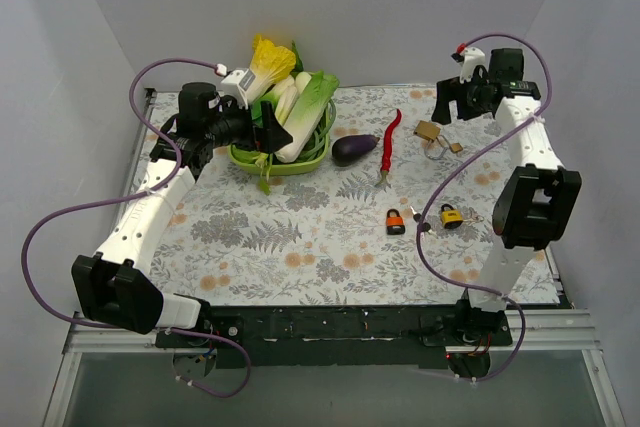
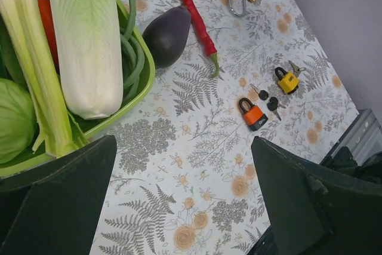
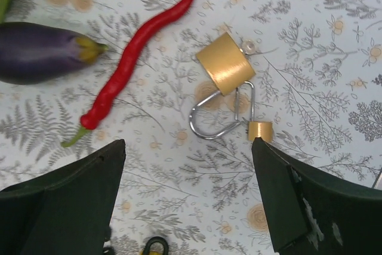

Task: Lock with the key
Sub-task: Place the lock at the center of the board, then pick up the lock from the center of the board.

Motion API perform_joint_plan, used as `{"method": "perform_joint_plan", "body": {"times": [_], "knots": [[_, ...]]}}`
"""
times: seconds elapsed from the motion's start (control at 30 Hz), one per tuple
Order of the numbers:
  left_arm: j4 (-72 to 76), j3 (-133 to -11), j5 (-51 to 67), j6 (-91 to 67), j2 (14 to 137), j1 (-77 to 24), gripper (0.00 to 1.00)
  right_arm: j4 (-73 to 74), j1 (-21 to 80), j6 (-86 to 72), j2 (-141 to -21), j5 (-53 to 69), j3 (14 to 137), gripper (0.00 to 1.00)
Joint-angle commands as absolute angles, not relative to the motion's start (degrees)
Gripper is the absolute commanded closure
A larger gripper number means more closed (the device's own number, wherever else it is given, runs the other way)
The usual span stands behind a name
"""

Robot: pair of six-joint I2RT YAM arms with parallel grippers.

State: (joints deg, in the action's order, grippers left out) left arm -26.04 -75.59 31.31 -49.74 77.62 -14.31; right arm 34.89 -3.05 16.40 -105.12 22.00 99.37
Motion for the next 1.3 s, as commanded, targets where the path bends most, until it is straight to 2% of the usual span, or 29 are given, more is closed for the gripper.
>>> {"method": "perform_joint_plan", "body": {"times": [0.0, 0.17, 0.53, 1.27], "knots": [[-27.51, -75.59, 29.79, -46.85, 76.03, -13.89, 0.02, 40.34, -5.62, 21.19, -112.31, 19.17, 105.37, 0.09], [-27.6, -74.27, 31.55, -46.32, 75.32, -13.89, 0.02, 41.58, -8.35, 19.86, -119.97, 16.54, 109.34, 0.23], [-28.04, -73.48, 34.45, -45.79, 76.55, -13.89, 0.02, 37.27, -9.32, 21.88, -125.06, 10.99, 106.79, 0.4], [-28.04, -72.77, 34.81, -45.18, 77.26, -13.89, 0.02, 32.34, -9.23, 23.82, -130.52, 8.35, 105.12, 0.41]]}}
